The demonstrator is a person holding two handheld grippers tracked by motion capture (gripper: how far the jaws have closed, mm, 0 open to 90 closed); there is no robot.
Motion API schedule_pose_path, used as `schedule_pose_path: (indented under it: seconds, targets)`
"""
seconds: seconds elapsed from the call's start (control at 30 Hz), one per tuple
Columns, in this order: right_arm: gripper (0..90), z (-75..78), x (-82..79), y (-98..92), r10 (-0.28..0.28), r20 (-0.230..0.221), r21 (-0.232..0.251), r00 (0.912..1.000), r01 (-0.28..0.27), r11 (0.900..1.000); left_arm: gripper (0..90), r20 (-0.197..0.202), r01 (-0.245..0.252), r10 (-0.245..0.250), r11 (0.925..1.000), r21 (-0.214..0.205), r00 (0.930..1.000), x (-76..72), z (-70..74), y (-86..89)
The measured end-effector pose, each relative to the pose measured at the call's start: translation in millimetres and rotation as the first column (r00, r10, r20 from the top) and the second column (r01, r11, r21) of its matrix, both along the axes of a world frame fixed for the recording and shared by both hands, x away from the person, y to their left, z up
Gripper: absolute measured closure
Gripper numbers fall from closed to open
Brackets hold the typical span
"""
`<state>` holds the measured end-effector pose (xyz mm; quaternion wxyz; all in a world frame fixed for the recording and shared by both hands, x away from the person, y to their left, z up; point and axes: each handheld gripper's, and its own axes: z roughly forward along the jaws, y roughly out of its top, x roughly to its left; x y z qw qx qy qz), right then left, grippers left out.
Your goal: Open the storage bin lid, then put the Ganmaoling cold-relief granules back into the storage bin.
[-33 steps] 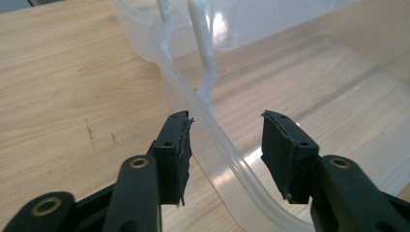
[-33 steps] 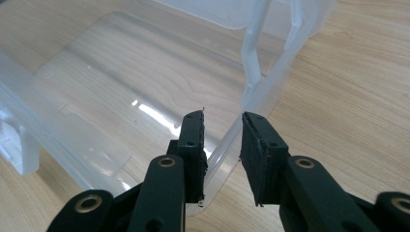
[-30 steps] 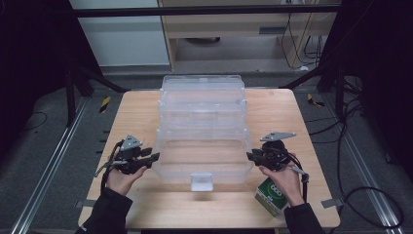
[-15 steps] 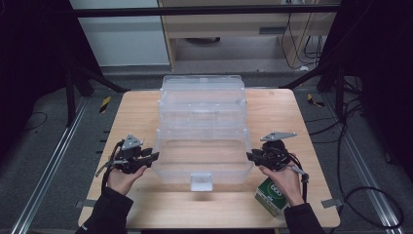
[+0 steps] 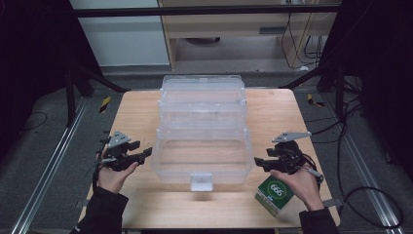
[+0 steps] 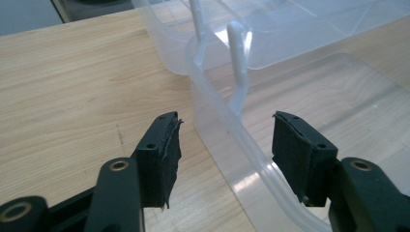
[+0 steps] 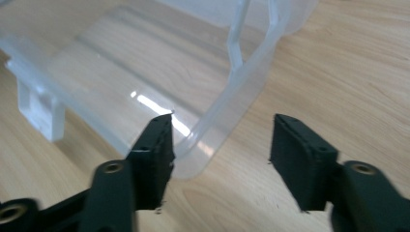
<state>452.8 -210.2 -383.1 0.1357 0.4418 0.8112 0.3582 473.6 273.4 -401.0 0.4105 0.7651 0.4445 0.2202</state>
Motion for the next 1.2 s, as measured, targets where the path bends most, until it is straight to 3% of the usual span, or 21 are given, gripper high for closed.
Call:
schedule_pose_path:
  seconds: [0.13, 0.23, 0.47, 0.67, 0.8, 1.03, 1.2]
  targets:
    - [24.8, -0.8, -8.2, -1.4, 0.002, -0.049, -0.094, 0.9988, -0.006, 0.9955, 39.2, 0.007, -0.019, 0.019, 0.9998, -0.004, 0.9998, 0.9, 0.3, 5.8]
    - [21.5, -4.5, -12.4, -2.5, -0.003, -0.076, -0.114, 0.9971, -0.006, 0.9934, 38.7, 0.005, -0.027, 0.027, 0.9996, 0.0, 0.9996, 1.5, -0.4, 8.3]
    - [17.9, -4.1, -22.4, -7.8, 0.008, -0.11, -0.127, 0.9939, -0.022, 0.9917, 37.9, 0.009, -0.043, 0.044, 0.999, -0.005, 0.999, 2.9, -1.3, 13.1]
    - [15.4, -2.1, -29.0, -12.4, -0.001, -0.131, -0.165, 0.9914, -0.02, 0.9861, 36.4, 0.019, -0.059, 0.059, 0.9983, -0.004, 0.9981, 4.9, -3.4, 19.6]
    - [13.1, -3.4, -34.7, -13.5, 0.013, -0.142, -0.178, 0.9898, -0.038, 0.9832, 35.0, 0.024, -0.095, 0.094, 0.9955, 0.007, 0.9953, 5.6, -6.0, 25.3]
    - [9.0, -4.8, -40.0, -13.0, 0.024, -0.186, -0.194, 0.9823, -0.061, 0.9792, 34.6, 0.024, -0.111, 0.111, 0.9938, 0.007, 0.9935, 7.7, -9.5, 31.9]
    - [6.6, -7.0, -41.1, -7.2, 0.059, -0.229, -0.218, 0.9717, -0.11, 0.9697, 34.4, 0.017, -0.116, 0.116, 0.9932, 0.012, 0.9931, 8.0, -11.2, 33.8]
